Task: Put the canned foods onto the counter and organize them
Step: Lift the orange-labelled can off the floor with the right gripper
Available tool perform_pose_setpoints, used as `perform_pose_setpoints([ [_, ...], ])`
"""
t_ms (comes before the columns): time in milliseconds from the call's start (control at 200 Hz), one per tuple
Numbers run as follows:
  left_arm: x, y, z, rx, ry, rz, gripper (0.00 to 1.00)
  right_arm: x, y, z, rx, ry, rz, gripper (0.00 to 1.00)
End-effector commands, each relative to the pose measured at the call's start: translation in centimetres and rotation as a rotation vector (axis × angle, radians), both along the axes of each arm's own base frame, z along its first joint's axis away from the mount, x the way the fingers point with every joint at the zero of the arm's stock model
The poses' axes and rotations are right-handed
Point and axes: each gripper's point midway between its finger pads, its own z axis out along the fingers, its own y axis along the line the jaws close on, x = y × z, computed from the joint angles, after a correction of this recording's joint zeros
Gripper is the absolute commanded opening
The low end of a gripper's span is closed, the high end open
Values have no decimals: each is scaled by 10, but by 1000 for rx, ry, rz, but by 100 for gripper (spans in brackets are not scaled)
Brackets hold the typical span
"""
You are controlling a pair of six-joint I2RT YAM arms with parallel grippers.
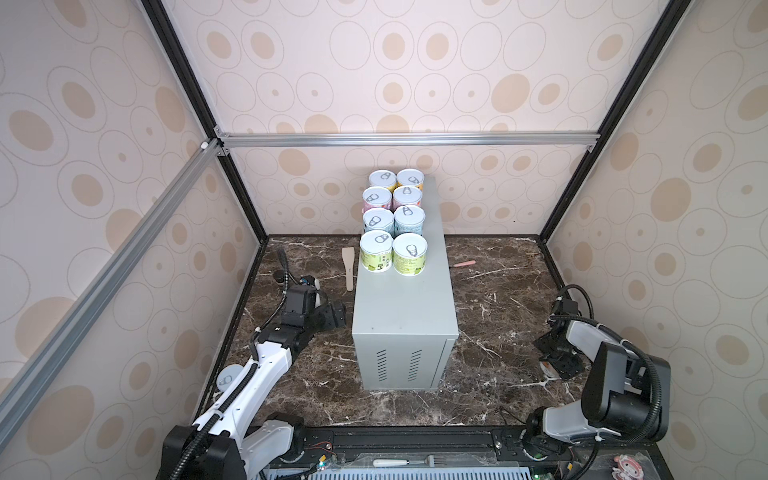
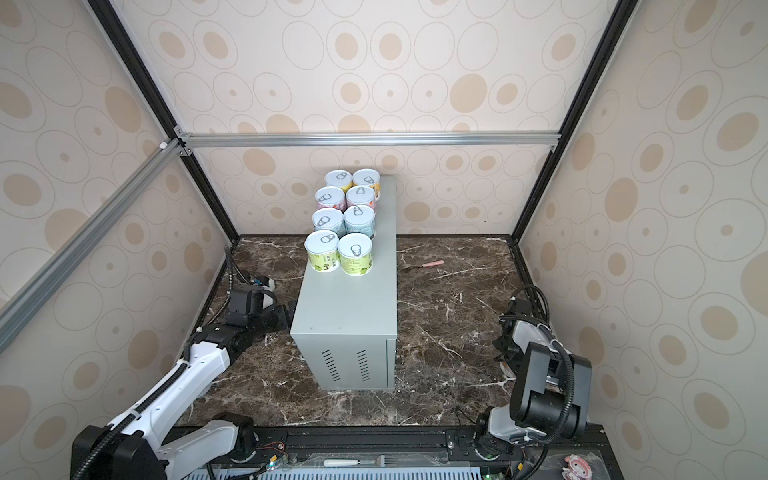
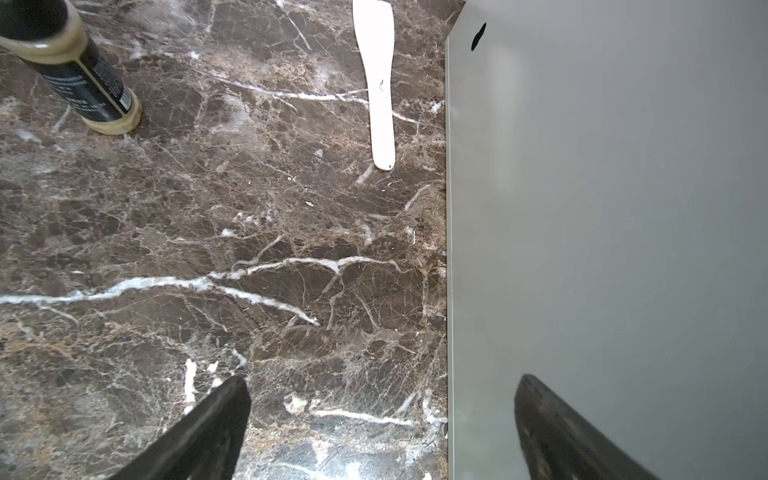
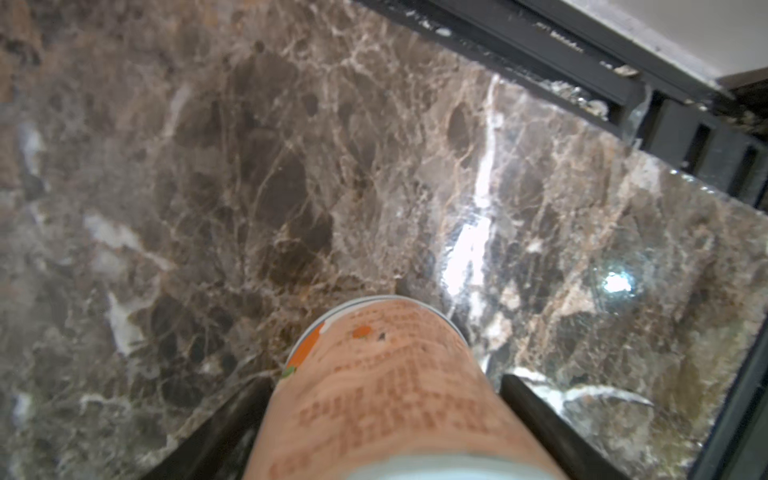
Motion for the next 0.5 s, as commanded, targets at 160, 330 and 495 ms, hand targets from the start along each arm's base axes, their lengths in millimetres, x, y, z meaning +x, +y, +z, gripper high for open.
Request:
perform_pose_setpoints([
  [160, 2, -1, 8, -3, -33, -11, 99, 18, 12, 1, 61, -62, 170, 76],
  [330, 1, -2, 9, -5, -38, -12, 99, 38, 32, 9, 127, -192, 307, 70],
  [495, 0, -1, 11, -4, -45, -9, 99, 49, 46, 15, 184, -246, 390, 62],
])
